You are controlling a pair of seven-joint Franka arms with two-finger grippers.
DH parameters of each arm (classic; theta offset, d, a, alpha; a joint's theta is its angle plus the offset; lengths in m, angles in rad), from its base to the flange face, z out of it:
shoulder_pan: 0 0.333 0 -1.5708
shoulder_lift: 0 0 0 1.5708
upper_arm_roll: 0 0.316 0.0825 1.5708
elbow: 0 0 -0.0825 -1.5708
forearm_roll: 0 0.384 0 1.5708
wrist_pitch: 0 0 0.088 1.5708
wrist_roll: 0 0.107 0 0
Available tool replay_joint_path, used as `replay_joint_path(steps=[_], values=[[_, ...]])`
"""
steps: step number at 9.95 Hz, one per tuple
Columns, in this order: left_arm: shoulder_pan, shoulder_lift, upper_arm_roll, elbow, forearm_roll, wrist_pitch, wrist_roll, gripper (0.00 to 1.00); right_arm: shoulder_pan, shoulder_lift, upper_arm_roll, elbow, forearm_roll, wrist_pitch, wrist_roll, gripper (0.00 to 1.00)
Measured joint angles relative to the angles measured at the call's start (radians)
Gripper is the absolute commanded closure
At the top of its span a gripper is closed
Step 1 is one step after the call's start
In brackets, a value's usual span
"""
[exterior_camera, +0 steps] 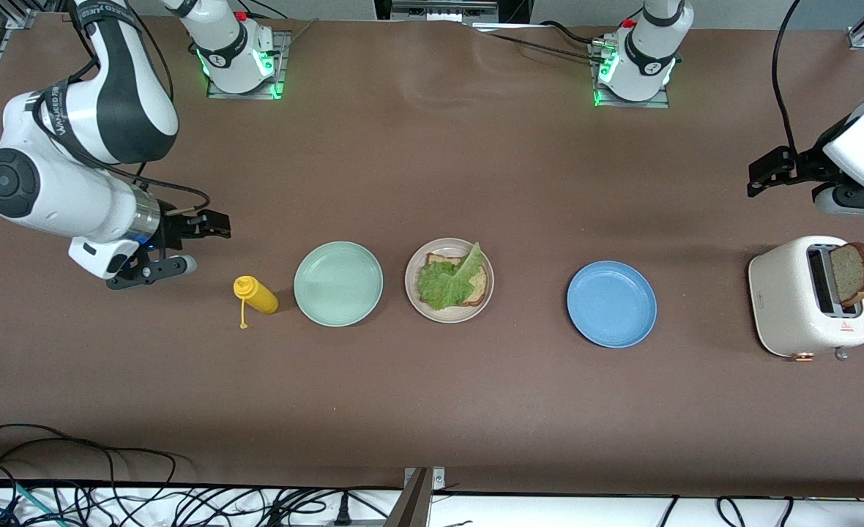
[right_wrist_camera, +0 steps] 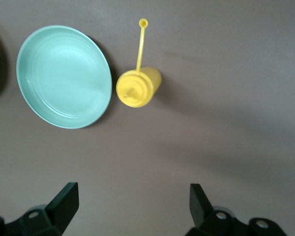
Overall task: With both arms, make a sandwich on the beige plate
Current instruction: 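Move the right gripper back toward the yellow bottle, then grasp the yellow squeeze bottle with the right gripper and lift it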
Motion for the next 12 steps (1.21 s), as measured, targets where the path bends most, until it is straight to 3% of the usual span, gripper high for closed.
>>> replay_joint_path(steps=[2, 6, 10, 12], values=[[0.000, 0.000, 0.000, 0.000, 0.000, 0.000, 0.000, 0.00, -0.006, -0.017, -0.050, -0.088, 0.048, 0.120, -0.255, 0.00], [0.000, 0.000, 0.000, 0.000, 0.000, 0.000, -0.001, 0.00, -0.019, -0.007, -0.140, -0.253, 0.288, 0.323, -0.694, 0.00], [0.000, -0.001, -0.001, 0.011, 0.000, 0.000, -0.001, 0.00, -0.028, 0.089, -0.210, -0.272, 0.628, 0.347, -1.152, 0.00], [0.000, -0.001, -0.001, 0.015, 0.000, 0.000, -0.001, 0.00, -0.030, 0.141, -0.214, -0.271, 0.725, 0.365, -1.297, 0.00]])
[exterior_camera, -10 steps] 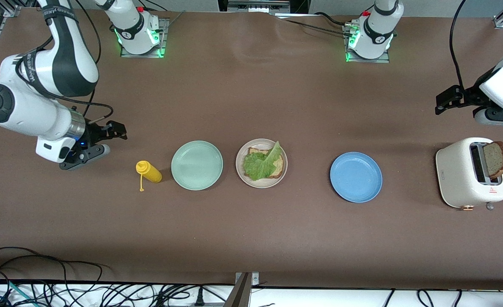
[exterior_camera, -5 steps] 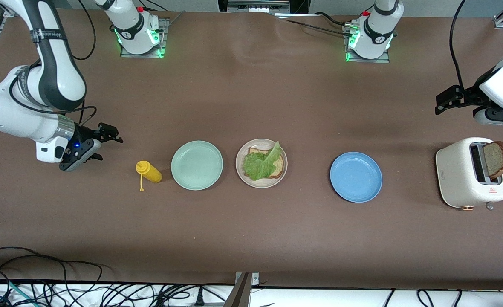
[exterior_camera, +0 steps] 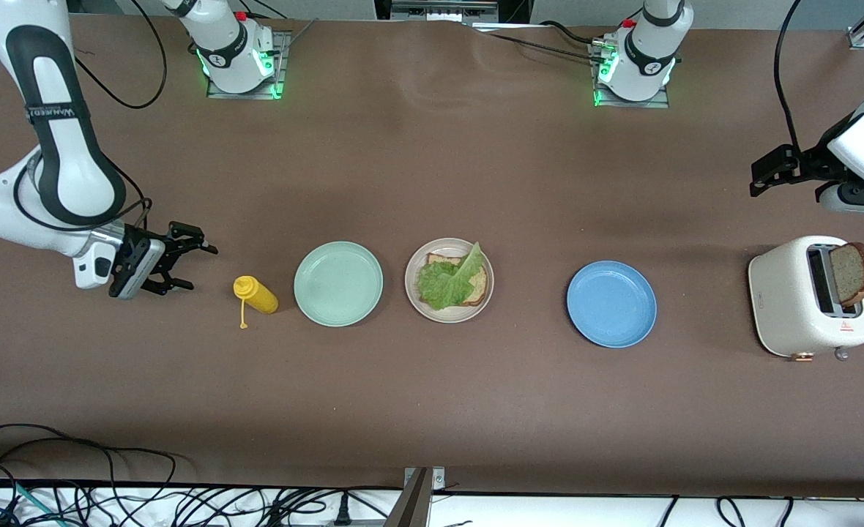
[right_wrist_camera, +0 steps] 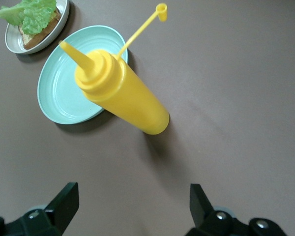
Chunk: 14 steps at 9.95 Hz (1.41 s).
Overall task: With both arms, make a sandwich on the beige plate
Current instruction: 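Grasp the yellow squeeze bottle with the right gripper and lift it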
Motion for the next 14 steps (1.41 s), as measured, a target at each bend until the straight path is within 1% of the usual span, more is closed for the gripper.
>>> replay_joint_path(steps=[6, 7, 10, 12, 14], values=[[0.000, 0.000, 0.000, 0.000, 0.000, 0.000, 0.000, 0.00, 0.007, 0.113, 0.004, 0.062, 0.182, 0.012, -0.276, 0.00], [0.000, 0.000, 0.000, 0.000, 0.000, 0.000, 0.000, 0.00, 0.008, 0.129, 0.007, 0.072, 0.197, 0.012, -0.313, 0.00], [0.000, 0.000, 0.001, 0.000, 0.000, 0.000, 0.000, 0.00, 0.013, 0.152, 0.025, 0.099, 0.201, 0.010, -0.353, 0.00], [0.001, 0.000, 0.002, 0.000, 0.000, 0.000, 0.000, 0.00, 0.017, 0.156, 0.052, 0.102, 0.201, 0.010, -0.366, 0.00], [0.001, 0.000, 0.003, 0.000, 0.000, 0.000, 0.000, 0.00, 0.022, 0.161, 0.065, 0.102, 0.202, 0.010, -0.369, 0.00]])
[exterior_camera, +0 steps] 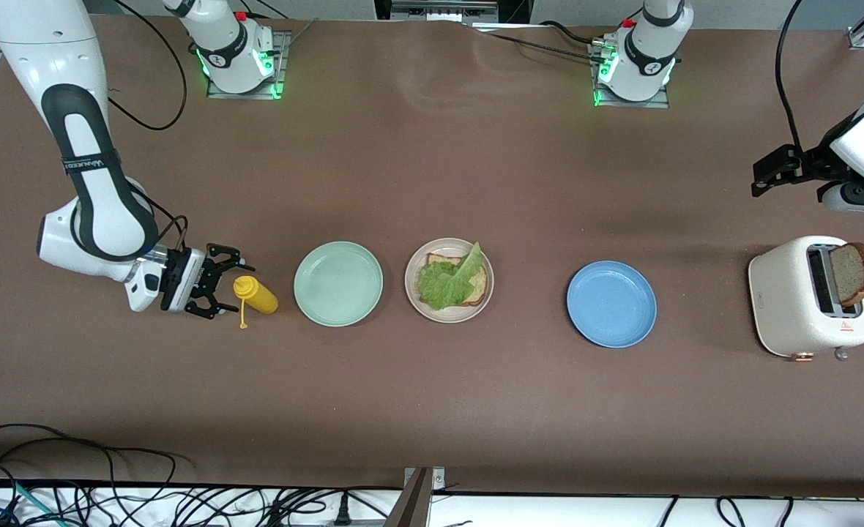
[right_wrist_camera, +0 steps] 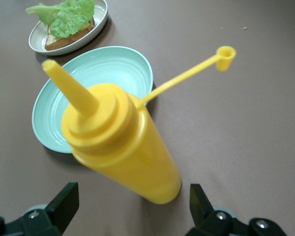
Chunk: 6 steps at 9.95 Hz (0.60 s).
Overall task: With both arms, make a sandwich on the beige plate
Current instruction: 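Grasp the yellow squeeze bottle with the right gripper and lift it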
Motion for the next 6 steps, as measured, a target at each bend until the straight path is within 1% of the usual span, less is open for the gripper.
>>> replay_joint_path(steps=[6], values=[[0.001, 0.000, 0.000, 0.012, 0.000, 0.000, -0.001, 0.00, 0.014, 0.047, 0.003, 0.027, 0.001, 0.002, -0.016, 0.00]])
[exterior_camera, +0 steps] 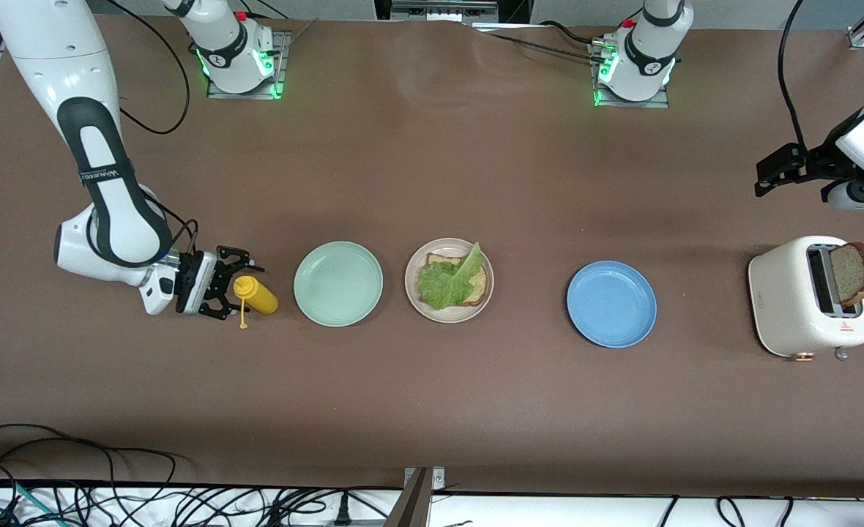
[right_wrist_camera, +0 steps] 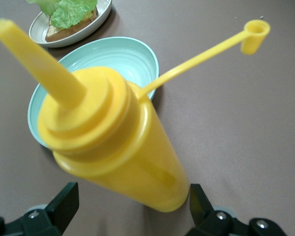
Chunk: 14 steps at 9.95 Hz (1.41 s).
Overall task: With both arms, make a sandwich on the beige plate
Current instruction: 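Grasp the yellow squeeze bottle with the right gripper and lift it, then carry the yellow bottle over the beige plate with the right gripper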
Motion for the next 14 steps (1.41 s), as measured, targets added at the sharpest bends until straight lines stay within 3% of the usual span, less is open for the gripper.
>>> replay_joint_path(steps=[2, 4, 5, 6, 8, 11, 14], values=[[0.003, 0.000, 0.001, 0.000, 0.000, 0.000, 0.000, 0.00, 0.005, 0.011, 0.000, 0.013, 0.000, 0.000, 0.000, 0.00], [0.019, 0.000, 0.001, 0.001, 0.000, 0.000, 0.000, 0.00, 0.006, 0.024, 0.000, 0.016, 0.000, 0.002, -0.001, 0.62], [0.021, 0.000, 0.001, 0.001, 0.000, 0.000, 0.000, 0.00, 0.006, 0.026, 0.000, 0.018, 0.000, 0.004, -0.001, 0.79], [0.021, 0.000, 0.001, 0.001, 0.000, 0.000, 0.000, 0.00, 0.007, 0.026, 0.001, 0.020, 0.000, 0.006, -0.001, 0.86], [0.023, 0.000, 0.001, 0.001, 0.000, 0.001, -0.001, 0.00, 0.017, 0.026, 0.001, 0.024, 0.000, 0.020, -0.001, 1.00], [0.044, 0.000, 0.002, 0.001, 0.000, 0.001, -0.001, 0.00, 0.036, 0.027, 0.002, 0.059, -0.026, 0.033, 0.013, 1.00], [0.093, 0.000, 0.004, 0.001, -0.010, 0.001, -0.001, 0.00, 0.042, 0.024, 0.005, 0.118, -0.206, 0.035, 0.192, 1.00]])
